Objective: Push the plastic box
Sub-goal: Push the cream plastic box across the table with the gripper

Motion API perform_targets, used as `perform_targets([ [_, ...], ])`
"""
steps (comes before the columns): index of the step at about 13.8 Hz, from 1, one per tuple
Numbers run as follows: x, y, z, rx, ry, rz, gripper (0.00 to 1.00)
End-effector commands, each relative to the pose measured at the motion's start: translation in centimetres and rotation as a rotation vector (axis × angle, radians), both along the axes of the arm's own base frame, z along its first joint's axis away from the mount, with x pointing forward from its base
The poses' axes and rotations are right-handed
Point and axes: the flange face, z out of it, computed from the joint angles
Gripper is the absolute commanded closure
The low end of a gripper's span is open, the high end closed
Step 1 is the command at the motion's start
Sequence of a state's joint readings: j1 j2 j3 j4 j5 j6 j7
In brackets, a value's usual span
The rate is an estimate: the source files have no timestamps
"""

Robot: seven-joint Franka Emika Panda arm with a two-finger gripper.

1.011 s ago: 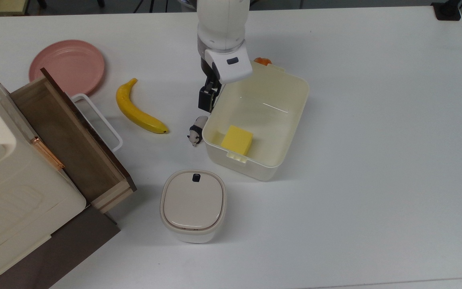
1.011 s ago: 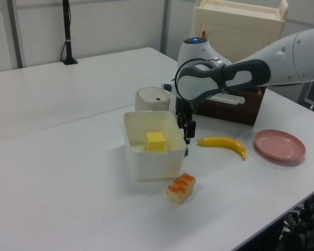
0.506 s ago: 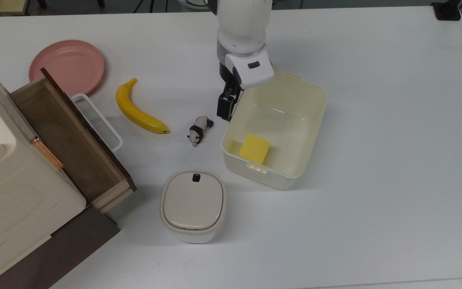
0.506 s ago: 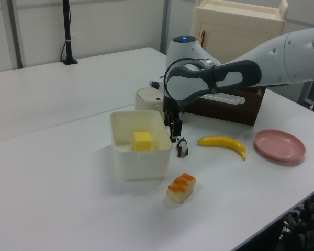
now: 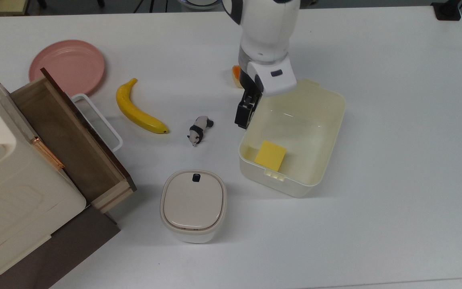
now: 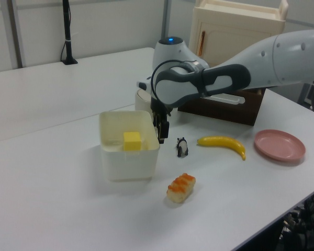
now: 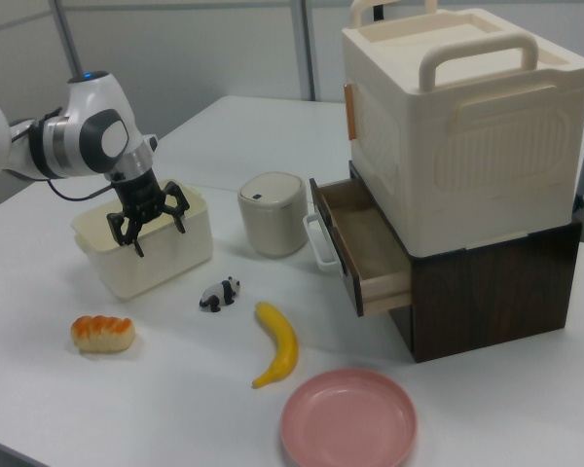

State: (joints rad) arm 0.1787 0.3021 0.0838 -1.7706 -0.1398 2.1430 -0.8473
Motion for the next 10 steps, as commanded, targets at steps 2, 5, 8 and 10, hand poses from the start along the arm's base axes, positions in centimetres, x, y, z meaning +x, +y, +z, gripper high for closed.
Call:
perform_targets([
  [2,1.6,2.9,-0.4,-0.007,-0.041,-0.029,0.0],
  [5,1.5,3.9,-0.1,-0.006,-0.049,-0.017,0.0],
  [8,2.1,4.9,0.5,0.0,-0.07,-0.014,0.0],
  [10,2.2,4.9,0.7,-0.009,-0.076,-0.009,0.0],
])
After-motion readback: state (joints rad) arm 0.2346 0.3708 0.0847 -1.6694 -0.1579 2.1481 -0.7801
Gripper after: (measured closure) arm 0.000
